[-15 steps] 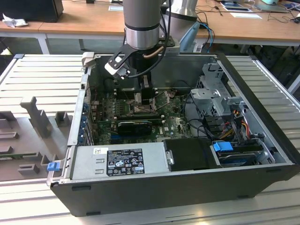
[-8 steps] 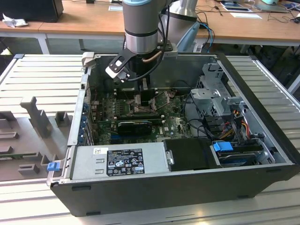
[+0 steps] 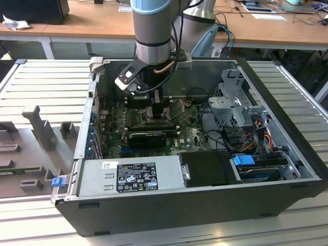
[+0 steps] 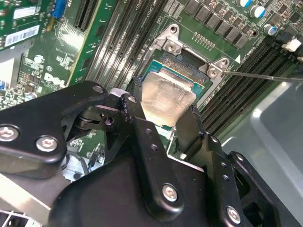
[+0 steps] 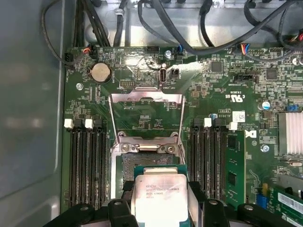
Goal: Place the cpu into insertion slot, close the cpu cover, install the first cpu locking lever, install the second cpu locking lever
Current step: 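Place the cpu into insertion slot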
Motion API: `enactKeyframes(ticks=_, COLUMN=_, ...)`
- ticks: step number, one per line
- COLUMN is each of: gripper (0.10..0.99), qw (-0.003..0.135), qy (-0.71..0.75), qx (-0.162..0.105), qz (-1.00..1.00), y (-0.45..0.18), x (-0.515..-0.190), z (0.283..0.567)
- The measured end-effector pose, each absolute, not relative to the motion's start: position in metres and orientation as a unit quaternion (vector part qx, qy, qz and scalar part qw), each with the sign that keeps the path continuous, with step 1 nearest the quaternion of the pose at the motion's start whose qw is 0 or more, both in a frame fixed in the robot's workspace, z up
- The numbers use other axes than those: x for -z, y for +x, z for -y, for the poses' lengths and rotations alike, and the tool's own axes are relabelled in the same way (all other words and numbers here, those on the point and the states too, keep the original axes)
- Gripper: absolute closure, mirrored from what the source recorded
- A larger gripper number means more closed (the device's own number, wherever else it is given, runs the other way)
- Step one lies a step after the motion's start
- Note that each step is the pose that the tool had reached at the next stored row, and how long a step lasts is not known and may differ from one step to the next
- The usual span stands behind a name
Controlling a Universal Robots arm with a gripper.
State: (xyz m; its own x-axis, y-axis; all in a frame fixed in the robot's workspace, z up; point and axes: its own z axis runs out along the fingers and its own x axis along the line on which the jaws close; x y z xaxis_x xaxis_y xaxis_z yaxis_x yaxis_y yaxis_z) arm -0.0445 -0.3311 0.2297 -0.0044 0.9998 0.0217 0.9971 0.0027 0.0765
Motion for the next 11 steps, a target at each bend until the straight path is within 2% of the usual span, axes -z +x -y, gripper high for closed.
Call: enactKeyframes(ticks=11, gripper=0.557, qw=0.020, qy=0.713, qx=-0.035, qz=-0.700, y=-0.045, x=-0.213, z=0.322)
